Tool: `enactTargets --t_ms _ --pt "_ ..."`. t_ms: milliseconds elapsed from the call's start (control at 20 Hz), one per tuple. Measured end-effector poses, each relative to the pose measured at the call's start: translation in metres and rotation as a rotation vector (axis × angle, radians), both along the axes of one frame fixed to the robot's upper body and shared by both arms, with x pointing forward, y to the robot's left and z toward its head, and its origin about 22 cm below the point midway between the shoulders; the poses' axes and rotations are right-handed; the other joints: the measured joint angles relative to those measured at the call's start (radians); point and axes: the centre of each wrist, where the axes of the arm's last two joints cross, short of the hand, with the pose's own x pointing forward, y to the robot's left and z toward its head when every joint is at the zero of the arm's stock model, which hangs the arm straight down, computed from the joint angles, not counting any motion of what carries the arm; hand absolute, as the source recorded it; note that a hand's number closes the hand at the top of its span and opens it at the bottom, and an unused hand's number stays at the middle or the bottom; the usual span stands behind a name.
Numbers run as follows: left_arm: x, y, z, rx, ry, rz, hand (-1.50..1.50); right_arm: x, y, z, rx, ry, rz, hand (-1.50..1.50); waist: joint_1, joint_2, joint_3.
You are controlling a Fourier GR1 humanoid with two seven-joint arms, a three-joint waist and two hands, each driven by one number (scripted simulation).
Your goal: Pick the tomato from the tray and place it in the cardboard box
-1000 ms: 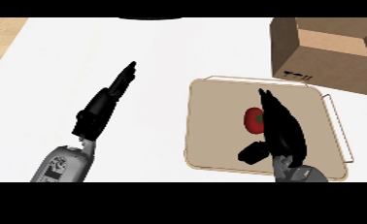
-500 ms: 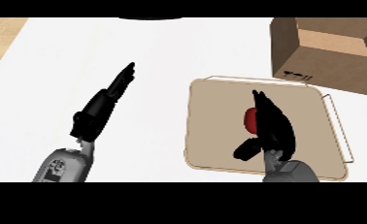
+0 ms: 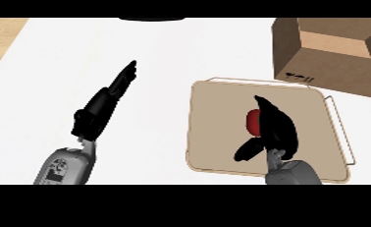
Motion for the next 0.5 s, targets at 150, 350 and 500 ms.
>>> enactTargets --t_ms 150,350,500 --pt "-0.003 -0.004 0.004 0.001 0.007 0.004 0.00 0.002 0.003 -0.003 0.002 0.002 0.010 1.50 0.001 -0.004 -0.003" --pt "-0.003 0.000 0.001 0.004 0.006 0.005 0.00 0.006 -0.005 -0.007 -0.020 -0.016 0.044 1.50 0.002 -0.006 -0.004" --pt "-0.003 0.002 0.000 0.004 0.005 0.001 0.00 0.006 -0.015 -0.006 -0.046 -0.035 0.108 1.50 0.002 -0.004 -0.002"
